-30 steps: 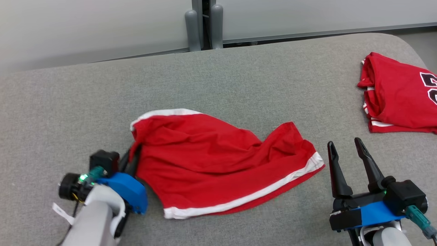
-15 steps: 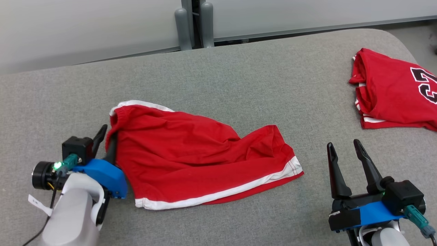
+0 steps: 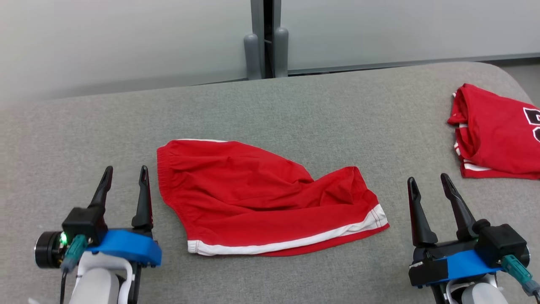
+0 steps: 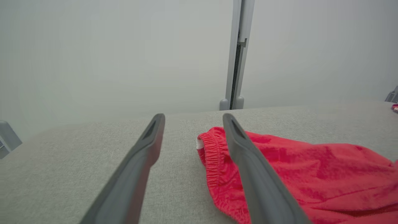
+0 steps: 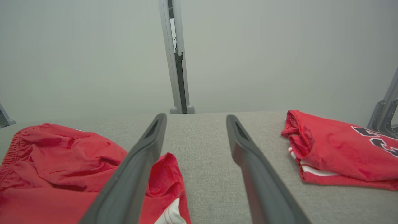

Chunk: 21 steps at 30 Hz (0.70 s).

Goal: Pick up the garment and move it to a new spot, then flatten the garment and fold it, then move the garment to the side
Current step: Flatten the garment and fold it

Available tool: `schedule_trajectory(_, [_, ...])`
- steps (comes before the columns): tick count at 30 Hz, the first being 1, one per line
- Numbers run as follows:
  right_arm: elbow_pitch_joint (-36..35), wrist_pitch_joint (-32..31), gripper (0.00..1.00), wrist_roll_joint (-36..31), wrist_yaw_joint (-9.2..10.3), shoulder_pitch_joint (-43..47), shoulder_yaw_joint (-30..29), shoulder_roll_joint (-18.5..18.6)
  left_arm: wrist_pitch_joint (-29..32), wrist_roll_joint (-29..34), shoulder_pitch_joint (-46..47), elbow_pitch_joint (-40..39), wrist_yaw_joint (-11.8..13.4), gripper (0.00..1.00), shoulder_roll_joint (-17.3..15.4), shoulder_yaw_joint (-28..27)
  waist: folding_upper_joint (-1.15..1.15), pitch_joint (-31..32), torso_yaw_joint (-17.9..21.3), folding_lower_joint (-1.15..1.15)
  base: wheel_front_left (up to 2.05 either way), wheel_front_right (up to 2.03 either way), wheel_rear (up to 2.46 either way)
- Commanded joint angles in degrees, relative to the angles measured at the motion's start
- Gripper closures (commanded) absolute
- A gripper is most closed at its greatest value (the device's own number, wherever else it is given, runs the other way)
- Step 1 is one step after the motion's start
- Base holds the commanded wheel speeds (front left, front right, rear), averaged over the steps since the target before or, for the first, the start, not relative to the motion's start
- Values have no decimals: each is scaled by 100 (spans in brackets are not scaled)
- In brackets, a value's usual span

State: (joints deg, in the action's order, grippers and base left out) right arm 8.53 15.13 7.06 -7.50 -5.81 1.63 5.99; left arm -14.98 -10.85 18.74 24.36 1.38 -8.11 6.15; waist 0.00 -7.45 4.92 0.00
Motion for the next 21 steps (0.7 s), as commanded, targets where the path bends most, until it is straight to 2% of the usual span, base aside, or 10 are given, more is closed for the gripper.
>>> schedule_trajectory(1, [-33, -2, 0, -42, 2, 35, 19, 10, -23, 48, -194, -215, 31, 0, 23, -67, 0, 82, -54, 0, 0, 0, 0])
schedule_trajectory(9, [-147, -2, 0, -53, 2, 173, 53, -32, -25, 260, -1102, -1320, 113, 0, 268, -365, 0, 302, -122, 0, 0, 0, 0])
schedule_trajectory(21, [22, -2, 0, -80, 2, 438, 120, -45, -25, 346, -1692, -1467, 39, 0, 457, -516, 0, 459, -207, 0, 0, 0, 0])
